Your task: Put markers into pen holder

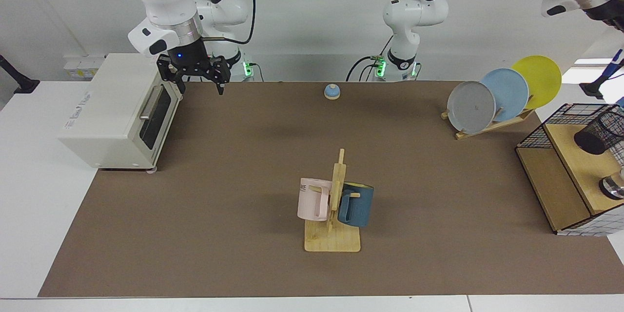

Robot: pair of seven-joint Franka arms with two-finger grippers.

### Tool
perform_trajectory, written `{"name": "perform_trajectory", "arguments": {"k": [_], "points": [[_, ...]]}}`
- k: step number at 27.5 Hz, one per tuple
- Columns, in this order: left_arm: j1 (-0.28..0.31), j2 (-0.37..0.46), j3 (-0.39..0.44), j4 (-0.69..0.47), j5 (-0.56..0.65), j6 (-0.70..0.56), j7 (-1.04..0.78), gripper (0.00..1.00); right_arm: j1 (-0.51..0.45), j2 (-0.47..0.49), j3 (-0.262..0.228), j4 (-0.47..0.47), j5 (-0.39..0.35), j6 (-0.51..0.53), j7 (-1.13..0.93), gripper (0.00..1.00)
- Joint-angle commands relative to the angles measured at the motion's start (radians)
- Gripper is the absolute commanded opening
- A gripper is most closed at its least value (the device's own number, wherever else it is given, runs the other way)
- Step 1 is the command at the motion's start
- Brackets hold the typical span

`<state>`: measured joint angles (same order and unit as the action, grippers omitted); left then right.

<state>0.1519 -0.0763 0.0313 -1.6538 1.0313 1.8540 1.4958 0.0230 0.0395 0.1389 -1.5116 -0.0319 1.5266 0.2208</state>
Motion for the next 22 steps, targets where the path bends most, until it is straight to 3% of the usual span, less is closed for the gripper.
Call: {"name": "perform_trajectory", "arguments": {"k": [1, 10, 22], "points": [[0.049, 0.056, -0.004, 0.029, 0.027, 0.025, 0.030, 0.00, -0.021, -0.023, 0.015, -0.025, 0.003, -0.028, 0.012, 1.00], [0.113, 0.092, -0.004, 0.016, -0.002, 0.096, 0.072, 0.00, -0.020, -0.033, 0.016, -0.032, 0.003, -0.072, 0.072, 1.00], [0.121, 0.092, -0.001, -0.017, -0.057, 0.099, 0.138, 0.00, -0.021, -0.029, 0.016, -0.030, 0.003, -0.051, 0.072, 1.00]]}}
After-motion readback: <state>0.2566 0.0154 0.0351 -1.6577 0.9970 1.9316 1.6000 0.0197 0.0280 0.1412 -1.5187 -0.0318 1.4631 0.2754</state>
